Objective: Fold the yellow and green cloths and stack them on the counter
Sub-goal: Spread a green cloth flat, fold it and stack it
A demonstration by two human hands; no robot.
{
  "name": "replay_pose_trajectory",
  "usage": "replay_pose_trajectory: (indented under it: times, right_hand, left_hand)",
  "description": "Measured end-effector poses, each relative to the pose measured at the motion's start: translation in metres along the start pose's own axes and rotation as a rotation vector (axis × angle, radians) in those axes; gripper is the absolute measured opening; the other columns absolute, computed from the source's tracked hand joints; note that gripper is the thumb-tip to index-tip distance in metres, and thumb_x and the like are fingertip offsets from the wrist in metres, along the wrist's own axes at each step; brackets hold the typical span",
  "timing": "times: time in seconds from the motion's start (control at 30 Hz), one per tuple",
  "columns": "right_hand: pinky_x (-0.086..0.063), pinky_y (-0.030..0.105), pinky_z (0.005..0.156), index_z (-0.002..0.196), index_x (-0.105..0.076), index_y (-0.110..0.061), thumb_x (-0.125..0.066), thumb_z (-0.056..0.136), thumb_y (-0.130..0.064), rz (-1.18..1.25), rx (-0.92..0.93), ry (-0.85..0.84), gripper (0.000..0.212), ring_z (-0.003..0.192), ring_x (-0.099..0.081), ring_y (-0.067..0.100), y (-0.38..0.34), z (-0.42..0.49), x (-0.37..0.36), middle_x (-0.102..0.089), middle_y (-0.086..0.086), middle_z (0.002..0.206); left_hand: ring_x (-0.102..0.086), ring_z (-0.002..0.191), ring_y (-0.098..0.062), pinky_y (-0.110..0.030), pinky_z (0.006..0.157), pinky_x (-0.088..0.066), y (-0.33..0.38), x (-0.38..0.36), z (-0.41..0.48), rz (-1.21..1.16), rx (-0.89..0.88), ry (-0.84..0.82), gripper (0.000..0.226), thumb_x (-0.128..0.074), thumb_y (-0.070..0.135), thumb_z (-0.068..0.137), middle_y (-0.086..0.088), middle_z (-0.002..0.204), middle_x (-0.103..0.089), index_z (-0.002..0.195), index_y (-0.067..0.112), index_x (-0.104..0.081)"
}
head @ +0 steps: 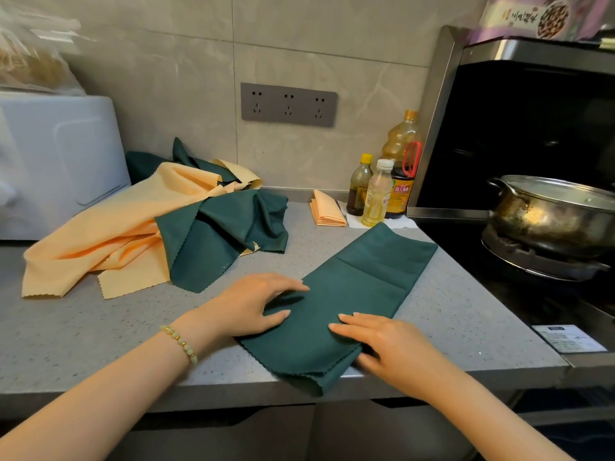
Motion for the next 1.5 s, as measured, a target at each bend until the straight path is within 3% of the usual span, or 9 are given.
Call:
replay_pose_trajectory:
  times: [0.17,0.23,0.3,0.4,0.47,0.63,0.83,1.27,1.5]
  right_hand:
    - [-0.038,0.015,0.101,0.129,-0.051,-0.046,-0.037,0.093,-0.034,0.137,-0.088,-0.062,0.040,0.123,-0.047,-0.005,0.012,-0.009,-0.001,-0.052,-0.026,0.131]
    - [-0.043,0.009,0.082,0.116,-0.058,-0.049,-0.040,0.098,-0.023,0.281,-0.190,-0.085,0.037,0.097,-0.056,-0.014,0.018,-0.017,0.013,-0.058,-0.043,0.098]
    - [-0.035,0.017,0.058,0.079,-0.059,-0.036,-0.041,0.099,-0.017,0.528,-0.347,-0.018,0.033,0.058,-0.050,-0.005,0.034,-0.019,0.023,-0.054,-0.029,0.058]
    - [-0.039,0.025,0.061,0.072,-0.052,-0.021,-0.040,0.099,-0.011,0.874,-0.613,0.121,0.032,0.060,-0.045,0.002,0.066,-0.025,0.025,-0.052,-0.014,0.063]
    - [-0.044,0.019,0.068,0.094,-0.059,-0.020,-0.038,0.100,-0.006,0.997,-0.753,0.162,0.026,0.075,-0.054,0.007,0.077,-0.030,0.019,-0.064,-0.006,0.086]
    - [-0.039,0.020,0.045,0.080,-0.057,-0.015,-0.034,0.101,-0.008,1.130,-0.885,0.098,0.032,0.045,-0.048,0.006,0.083,-0.030,0.004,-0.057,-0.007,0.050]
    - [-0.057,0.033,0.068,0.118,-0.053,-0.015,-0.051,0.097,-0.014,1.075,-0.931,0.072,0.022,0.092,-0.066,0.020,0.095,-0.023,-0.004,-0.067,0.005,0.105]
    - [-0.039,0.026,0.042,0.063,-0.049,-0.010,-0.056,0.093,-0.034,0.472,-0.878,0.014,0.039,0.041,-0.049,0.016,0.128,-0.009,0.011,-0.051,0.004,0.051]
    - [-0.028,0.029,0.052,0.057,-0.037,-0.016,-0.057,0.092,-0.028,0.383,-0.844,0.033,0.042,0.048,-0.032,0.014,0.132,-0.002,0.002,-0.032,-0.003,0.047]
  left_hand:
    - [-0.038,0.127,0.000,-0.007,0.105,-0.019,0.002,-0.005,-0.001,-0.111,0.079,-0.128,0.044,-0.031,0.034,0.094,0.010,0.137,-0.049,0.133,0.035,-0.052]
    - [-0.048,0.114,0.008,-0.010,0.105,-0.028,0.008,0.001,-0.004,-0.326,0.072,-0.123,0.045,-0.026,0.029,0.095,0.015,0.124,-0.057,0.124,0.029,-0.061]
    - [-0.059,0.106,0.002,-0.020,0.101,-0.041,0.012,0.002,-0.007,-0.602,0.097,-0.117,0.050,-0.023,0.030,0.091,0.010,0.114,-0.064,0.115,0.023,-0.066]
    - [-0.062,0.107,-0.010,-0.023,0.100,-0.045,0.018,-0.006,-0.004,-0.852,0.165,-0.165,0.041,-0.037,0.031,0.085,-0.002,0.111,-0.064,0.111,0.018,-0.067]
    - [-0.054,0.109,-0.003,-0.010,0.097,-0.038,0.027,-0.014,0.000,-0.667,0.174,-0.228,0.032,-0.049,0.019,0.089,0.012,0.109,-0.055,0.116,0.029,-0.061]
    - [-0.049,0.085,0.002,-0.014,0.079,-0.041,0.035,-0.015,0.021,-0.320,0.115,-0.002,0.022,-0.064,0.031,0.087,0.022,0.090,-0.058,0.108,0.038,-0.063]
    - [-0.034,0.046,-0.011,-0.028,0.053,-0.030,0.021,-0.016,0.036,-0.376,0.410,0.111,0.046,-0.049,0.036,0.097,0.004,0.048,-0.035,0.055,0.018,-0.044]
    - [-0.036,0.047,-0.010,-0.019,0.044,-0.033,0.020,-0.036,0.037,-0.495,0.607,-0.431,0.034,-0.049,0.046,0.094,0.004,0.071,-0.068,0.079,0.018,-0.061]
    - [-0.056,0.054,-0.007,-0.022,0.059,-0.046,-0.006,-0.022,0.071,-0.477,0.657,-0.061,0.040,-0.051,0.039,0.095,0.000,0.068,-0.069,0.068,0.013,-0.065]
Point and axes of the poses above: each hand's wrist, its own z-axis towards the middle knuckle, its own x-axis out of the back of the hand, y = z × x, the point moved 7 cm from there along z, towards the middle knuckle
